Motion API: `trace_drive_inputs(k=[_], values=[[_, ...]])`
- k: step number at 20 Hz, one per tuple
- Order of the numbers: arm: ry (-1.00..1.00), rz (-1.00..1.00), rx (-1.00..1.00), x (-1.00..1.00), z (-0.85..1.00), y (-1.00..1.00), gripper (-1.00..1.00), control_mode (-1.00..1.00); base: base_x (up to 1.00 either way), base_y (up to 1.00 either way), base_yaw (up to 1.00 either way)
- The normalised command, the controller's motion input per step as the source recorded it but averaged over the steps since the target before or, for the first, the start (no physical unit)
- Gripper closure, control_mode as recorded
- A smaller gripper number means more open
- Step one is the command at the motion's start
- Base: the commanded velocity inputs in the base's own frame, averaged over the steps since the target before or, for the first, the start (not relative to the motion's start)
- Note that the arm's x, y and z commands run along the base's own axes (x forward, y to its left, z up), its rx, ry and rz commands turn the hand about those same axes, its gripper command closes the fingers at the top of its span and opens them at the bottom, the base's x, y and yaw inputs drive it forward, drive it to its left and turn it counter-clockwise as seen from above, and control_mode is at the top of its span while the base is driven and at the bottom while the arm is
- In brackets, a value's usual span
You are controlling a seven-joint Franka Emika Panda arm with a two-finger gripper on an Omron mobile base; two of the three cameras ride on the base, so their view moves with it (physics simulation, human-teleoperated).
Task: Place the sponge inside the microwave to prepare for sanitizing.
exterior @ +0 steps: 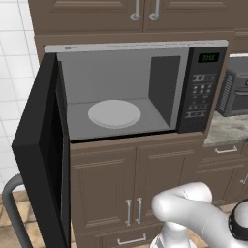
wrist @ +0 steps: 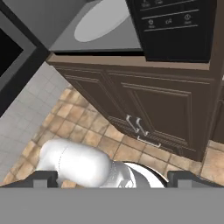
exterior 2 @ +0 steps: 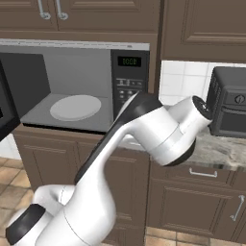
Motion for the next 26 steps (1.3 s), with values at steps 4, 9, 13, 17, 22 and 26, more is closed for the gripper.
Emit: trace_drive_inputs(k=[4,9,13,17,22,26], values=[[0.10,-0.07,0.00,0.38,0.00,-0.44,-1.00,-1.00,0.00,0.00,0.00],[0.12,0.00,0.00,0.31,0.00,-0.46,-1.00,-1.00,0.00,0.00,0.00],[0.04,0.00,0.00,0.31,-0.07,-0.25,-1.00,-1.00,0.00,0.00,0.00],[0.00,0.00,0.00,0.37,-0.08,-0.18,-1.00,-1.00,0.00,0.00,0.00],[0.00,0.00,0.00,0.39,-0.16,-0.02,-1.00,-1.00,0.00,0.00,0.00],[0.00,0.00,0.00,0.42,-0.17,0.00,-1.00,-1.00,0.00,0.00,0.00]])
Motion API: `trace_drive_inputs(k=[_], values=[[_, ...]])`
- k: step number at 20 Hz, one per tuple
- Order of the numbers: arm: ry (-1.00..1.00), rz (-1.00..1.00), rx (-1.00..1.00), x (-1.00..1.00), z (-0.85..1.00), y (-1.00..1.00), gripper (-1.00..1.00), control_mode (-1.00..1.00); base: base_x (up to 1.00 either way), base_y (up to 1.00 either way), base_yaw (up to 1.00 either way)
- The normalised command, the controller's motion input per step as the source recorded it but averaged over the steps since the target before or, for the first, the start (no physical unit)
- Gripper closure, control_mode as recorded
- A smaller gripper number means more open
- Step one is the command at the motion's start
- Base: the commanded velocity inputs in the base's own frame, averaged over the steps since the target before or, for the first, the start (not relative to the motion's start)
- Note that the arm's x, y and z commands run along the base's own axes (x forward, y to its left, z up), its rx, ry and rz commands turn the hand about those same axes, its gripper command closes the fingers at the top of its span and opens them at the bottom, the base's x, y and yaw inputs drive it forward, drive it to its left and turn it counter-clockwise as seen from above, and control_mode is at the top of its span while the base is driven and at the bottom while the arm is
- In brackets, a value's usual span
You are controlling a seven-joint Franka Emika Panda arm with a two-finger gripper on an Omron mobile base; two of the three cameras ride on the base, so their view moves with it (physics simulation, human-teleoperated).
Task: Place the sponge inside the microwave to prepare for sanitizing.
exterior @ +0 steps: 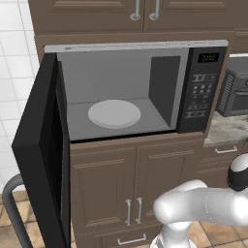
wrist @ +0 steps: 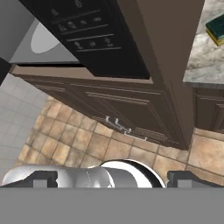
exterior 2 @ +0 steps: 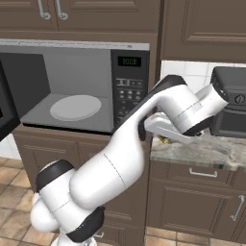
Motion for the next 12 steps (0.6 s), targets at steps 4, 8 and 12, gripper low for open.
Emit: trace_drive_inputs(k=[4,8,12], values=[[0.00,0.00,0.00,0.45,-0.11,-0.05,-1.00,-1.00,0.00,0.00,0.00],[0.00,0.00,0.00,0.44,-0.12,-0.10,-1.00,-1.00,0.00,0.00,0.00],[0.00,-0.01,0.00,0.37,-0.22,0.00,-1.00,-1.00,0.00,0.00,0.00]])
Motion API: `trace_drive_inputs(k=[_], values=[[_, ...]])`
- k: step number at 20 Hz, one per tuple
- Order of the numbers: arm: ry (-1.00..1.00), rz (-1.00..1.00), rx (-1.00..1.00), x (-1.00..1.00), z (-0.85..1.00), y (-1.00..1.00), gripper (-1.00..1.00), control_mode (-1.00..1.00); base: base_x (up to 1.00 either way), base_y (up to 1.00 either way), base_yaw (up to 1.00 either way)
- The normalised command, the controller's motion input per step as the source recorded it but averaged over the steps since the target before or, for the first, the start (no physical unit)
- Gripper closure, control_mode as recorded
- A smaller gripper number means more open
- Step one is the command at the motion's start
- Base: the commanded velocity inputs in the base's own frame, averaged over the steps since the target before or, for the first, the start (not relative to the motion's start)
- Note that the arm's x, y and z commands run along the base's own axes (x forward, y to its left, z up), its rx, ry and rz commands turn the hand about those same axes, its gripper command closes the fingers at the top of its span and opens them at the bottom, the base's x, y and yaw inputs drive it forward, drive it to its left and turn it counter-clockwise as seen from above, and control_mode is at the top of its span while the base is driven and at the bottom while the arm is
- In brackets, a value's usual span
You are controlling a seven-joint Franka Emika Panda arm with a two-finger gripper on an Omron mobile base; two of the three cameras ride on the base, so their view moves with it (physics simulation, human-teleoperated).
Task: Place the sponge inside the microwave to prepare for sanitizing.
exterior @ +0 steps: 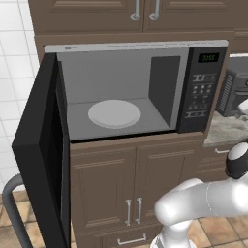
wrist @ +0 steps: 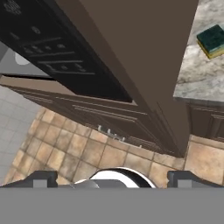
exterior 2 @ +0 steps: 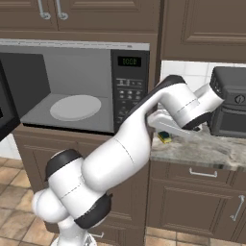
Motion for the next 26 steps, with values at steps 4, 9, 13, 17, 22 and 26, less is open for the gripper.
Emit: trace_drive_inputs(k=[4,9,13,17,22,26], values=[[-0.04,-0.01,0.00,0.35,-0.24,0.00,-1.00,-1.00,0.00,0.00,0.00],[-0.06,0.00,0.00,0.31,-0.23,-0.01,-1.00,-1.00,0.00,0.00,0.00],[-0.10,0.00,0.00,0.25,-0.18,-0.06,-1.00,-1.00,0.00,0.00,0.00],[-0.05,0.00,0.00,0.23,-0.13,-0.10,-1.00,-1.00,0.00,0.00,0.00],[0.00,0.00,0.00,0.23,-0.12,-0.18,-1.00,-1.00,0.00,0.00,0.00],[0.00,0.00,-0.01,0.26,-0.13,-0.18,-1.00,-1.00,0.00,0.00,0.00]])
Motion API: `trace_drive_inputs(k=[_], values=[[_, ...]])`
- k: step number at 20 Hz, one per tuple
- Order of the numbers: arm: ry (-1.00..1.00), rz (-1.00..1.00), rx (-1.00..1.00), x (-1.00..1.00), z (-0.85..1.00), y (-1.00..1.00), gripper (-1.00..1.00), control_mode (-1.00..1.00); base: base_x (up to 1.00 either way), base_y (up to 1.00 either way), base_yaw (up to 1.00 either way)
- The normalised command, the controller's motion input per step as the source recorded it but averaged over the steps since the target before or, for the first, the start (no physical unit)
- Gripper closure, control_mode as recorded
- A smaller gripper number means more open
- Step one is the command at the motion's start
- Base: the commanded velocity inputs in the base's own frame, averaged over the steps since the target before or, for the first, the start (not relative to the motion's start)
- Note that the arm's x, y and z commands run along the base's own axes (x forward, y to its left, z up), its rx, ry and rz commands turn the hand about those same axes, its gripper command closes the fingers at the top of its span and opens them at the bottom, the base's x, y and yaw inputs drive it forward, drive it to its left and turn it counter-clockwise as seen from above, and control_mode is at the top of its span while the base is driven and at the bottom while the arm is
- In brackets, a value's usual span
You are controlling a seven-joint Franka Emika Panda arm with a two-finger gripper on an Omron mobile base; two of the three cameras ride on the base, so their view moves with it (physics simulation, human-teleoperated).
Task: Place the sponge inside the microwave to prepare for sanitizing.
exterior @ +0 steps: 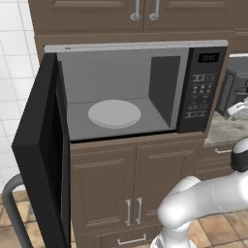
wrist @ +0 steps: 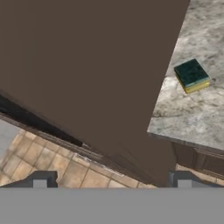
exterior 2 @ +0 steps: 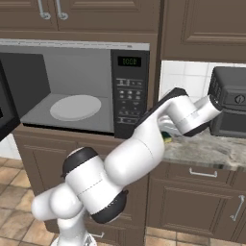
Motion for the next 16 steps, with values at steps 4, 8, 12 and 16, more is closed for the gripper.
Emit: trace_drive_inputs(k=[4,8,12,16], values=[[0.00,0.00,0.00,0.26,-0.12,-0.11,-1.00,-1.00,0.00,0.00,0.00],[0.00,0.00,0.00,0.24,-0.11,-0.06,-1.00,-1.00,0.00,0.00,0.00],[0.00,0.00,0.00,0.23,-0.05,-0.03,-1.00,-1.00,0.00,0.00,0.00],[0.00,0.00,0.00,0.21,-0.02,-0.02,-1.00,-1.00,0.00,0.00,0.00]])
